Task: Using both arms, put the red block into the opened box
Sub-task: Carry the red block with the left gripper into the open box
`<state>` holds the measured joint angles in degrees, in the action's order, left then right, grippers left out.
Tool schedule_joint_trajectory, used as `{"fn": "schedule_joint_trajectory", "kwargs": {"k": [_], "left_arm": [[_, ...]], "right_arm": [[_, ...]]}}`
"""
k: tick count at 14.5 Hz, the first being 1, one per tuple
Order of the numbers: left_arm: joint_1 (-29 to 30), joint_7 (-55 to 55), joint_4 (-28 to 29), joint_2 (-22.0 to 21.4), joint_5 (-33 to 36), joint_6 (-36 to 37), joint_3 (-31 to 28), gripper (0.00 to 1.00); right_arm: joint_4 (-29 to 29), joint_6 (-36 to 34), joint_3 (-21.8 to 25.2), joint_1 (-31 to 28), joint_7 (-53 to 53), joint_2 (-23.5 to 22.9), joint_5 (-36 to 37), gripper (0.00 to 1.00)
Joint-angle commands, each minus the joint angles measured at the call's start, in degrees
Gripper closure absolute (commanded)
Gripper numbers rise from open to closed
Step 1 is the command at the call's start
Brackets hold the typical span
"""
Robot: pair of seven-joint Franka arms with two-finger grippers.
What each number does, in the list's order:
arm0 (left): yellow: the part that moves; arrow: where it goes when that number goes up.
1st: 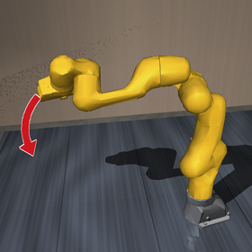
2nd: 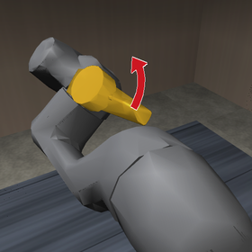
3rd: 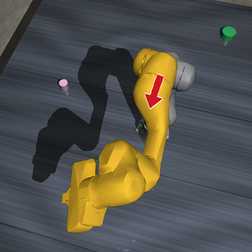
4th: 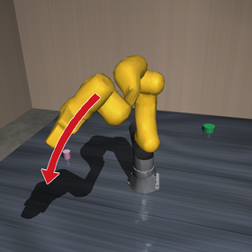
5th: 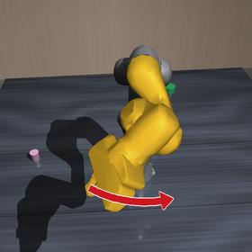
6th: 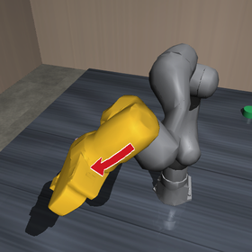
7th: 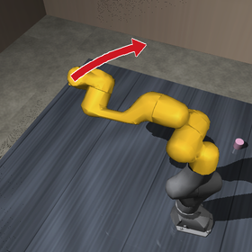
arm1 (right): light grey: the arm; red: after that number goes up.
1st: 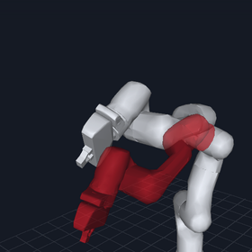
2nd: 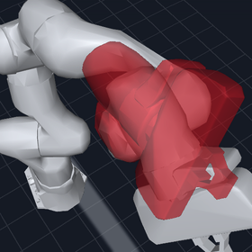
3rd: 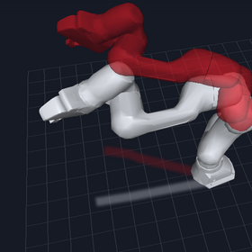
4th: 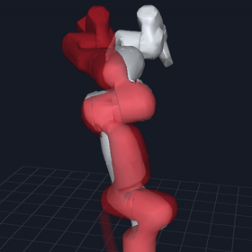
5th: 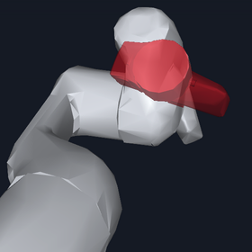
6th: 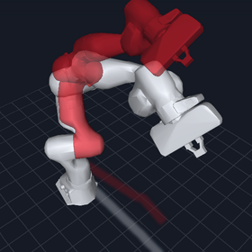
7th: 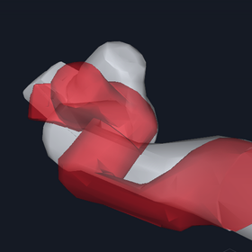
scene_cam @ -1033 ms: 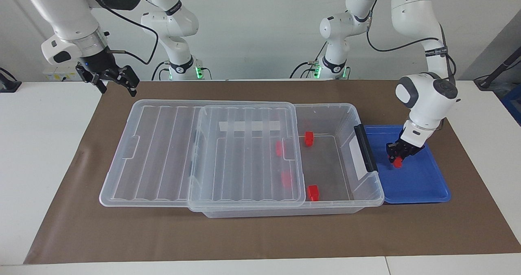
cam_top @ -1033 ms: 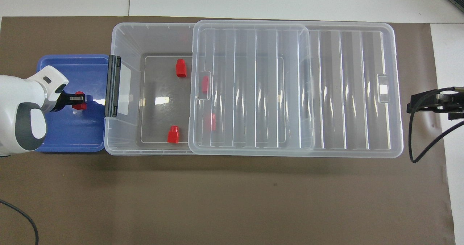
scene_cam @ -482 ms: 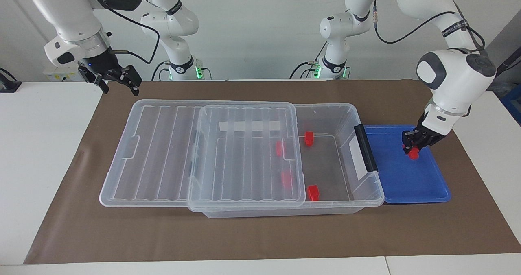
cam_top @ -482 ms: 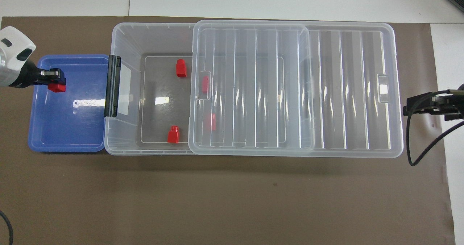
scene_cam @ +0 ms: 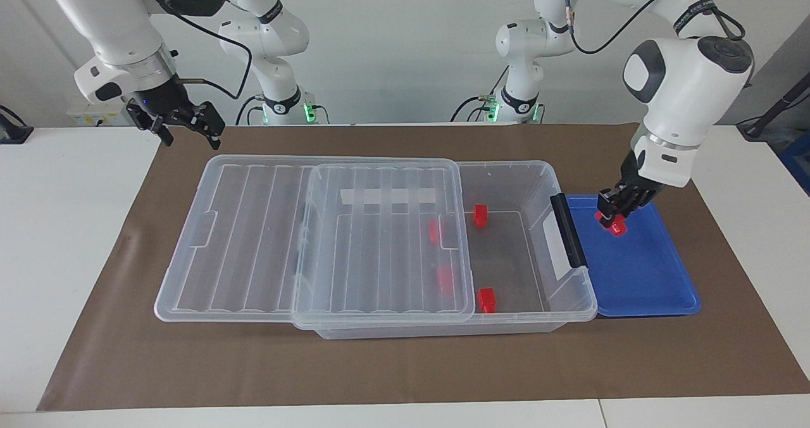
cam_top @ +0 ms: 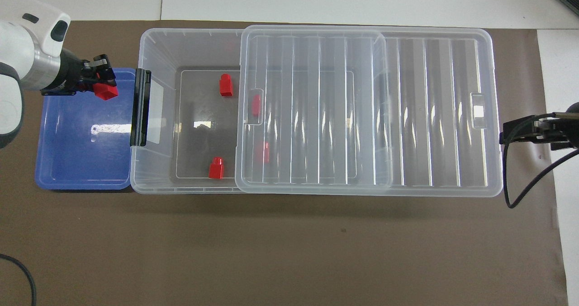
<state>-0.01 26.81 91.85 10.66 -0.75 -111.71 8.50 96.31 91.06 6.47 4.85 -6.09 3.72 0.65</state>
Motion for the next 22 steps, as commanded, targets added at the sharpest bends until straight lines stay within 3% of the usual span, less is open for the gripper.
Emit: {"fn": "schedule_joint_trajectory", "kwargs": {"k": [1, 5, 8, 13, 22], "left_arm": [[-3.6, 5.3, -0.2, 0.5, -0.7, -3.0, -0.9, 0.86], [-7.0, 7.5, 1.2, 0.5, 0.0, -5.3, -0.9, 0.86], [-10.1, 11.6, 6.3, 0.8, 3.5, -12.0, -0.9, 0.86], [-13.4, 13.7, 9.6, 4.8, 8.9, -16.5, -0.9, 0.86], [-13.1, 15.6, 17.0, 10.3, 14.6, -28.6, -1.0, 0.86]], "right_arm": [[0.1, -0.3, 0.6, 0.0, 1.0, 0.4, -1.1, 0.0], [0.1, -0.3, 0.6, -0.2, 1.0, 0.4, -1.1, 0.0], [0.1, -0.3, 0.6, -0.2, 1.0, 0.4, -1.1, 0.0], [0.0, -0.3, 0.6, -0.2, 1.0, 0.4, -1.1, 0.0], [0.0, -0.3, 0.6, -0.2, 1.0, 0.4, -1.1, 0.0]]}}
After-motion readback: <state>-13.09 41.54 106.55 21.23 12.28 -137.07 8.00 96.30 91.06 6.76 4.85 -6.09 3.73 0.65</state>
